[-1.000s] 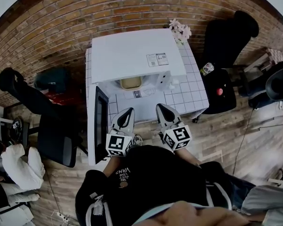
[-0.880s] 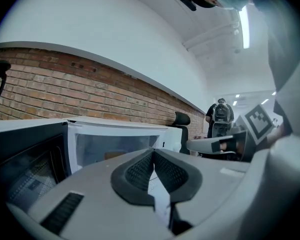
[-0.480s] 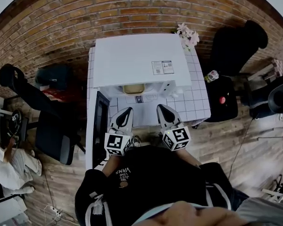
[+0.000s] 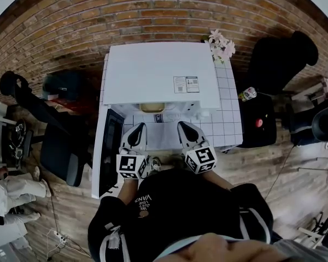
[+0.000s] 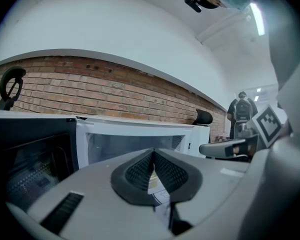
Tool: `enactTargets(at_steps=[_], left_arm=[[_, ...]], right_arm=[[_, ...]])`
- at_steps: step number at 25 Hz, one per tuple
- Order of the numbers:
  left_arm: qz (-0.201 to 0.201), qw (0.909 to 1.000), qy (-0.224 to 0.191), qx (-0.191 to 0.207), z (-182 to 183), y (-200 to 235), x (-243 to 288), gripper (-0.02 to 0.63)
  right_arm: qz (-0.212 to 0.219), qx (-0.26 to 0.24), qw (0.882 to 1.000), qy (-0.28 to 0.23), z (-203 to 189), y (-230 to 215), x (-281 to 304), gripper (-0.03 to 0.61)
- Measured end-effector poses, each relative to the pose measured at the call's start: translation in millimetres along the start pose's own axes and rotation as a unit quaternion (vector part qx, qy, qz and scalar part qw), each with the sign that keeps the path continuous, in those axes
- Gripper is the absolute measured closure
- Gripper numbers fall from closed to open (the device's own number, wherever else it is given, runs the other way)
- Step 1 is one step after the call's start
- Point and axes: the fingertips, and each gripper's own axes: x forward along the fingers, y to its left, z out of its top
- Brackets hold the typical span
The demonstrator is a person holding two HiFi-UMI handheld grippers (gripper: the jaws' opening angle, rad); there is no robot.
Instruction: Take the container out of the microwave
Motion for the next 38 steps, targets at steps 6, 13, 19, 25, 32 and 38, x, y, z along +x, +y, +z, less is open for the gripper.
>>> enactTargets(at_steps=[6,13,19,25,32,38], left_arm=[[0.01,0.9999,0.001,-0.007,-4.9,6.1,11.3,0.603],[0.011,0.9995,0.005,-0.03,-11.6,13.7,25.6,0.601],[0.005,0.9985,0.023,-0.05,-23.0,19.5,34.8,0.601],[0.002,0.9969,0.032,-0.071,-35.4,23.6,45.2,0.557],[0.025,0.9916,0.028,-0.124,-44.3,44.7,51.9,0.487],[0.033,0.9853,0.031,-0.165,-55.3,56.8,65.7,0.423]], right_arm=[[-0.001,0.008,1.0,0.001,-3.5,-6.9,12.5,0.574],[-0.014,0.036,0.999,0.003,-11.7,-14.5,25.5,0.572],[-0.018,0.049,0.999,0.006,-19.7,-14.0,36.6,0.571],[-0.026,0.067,0.997,0.019,-31.4,-17.4,49.4,0.491],[-0.019,0.098,0.995,0.029,-40.9,-14.5,66.6,0.451],[-0.017,0.124,0.991,0.038,-51.1,-14.3,85.6,0.411]])
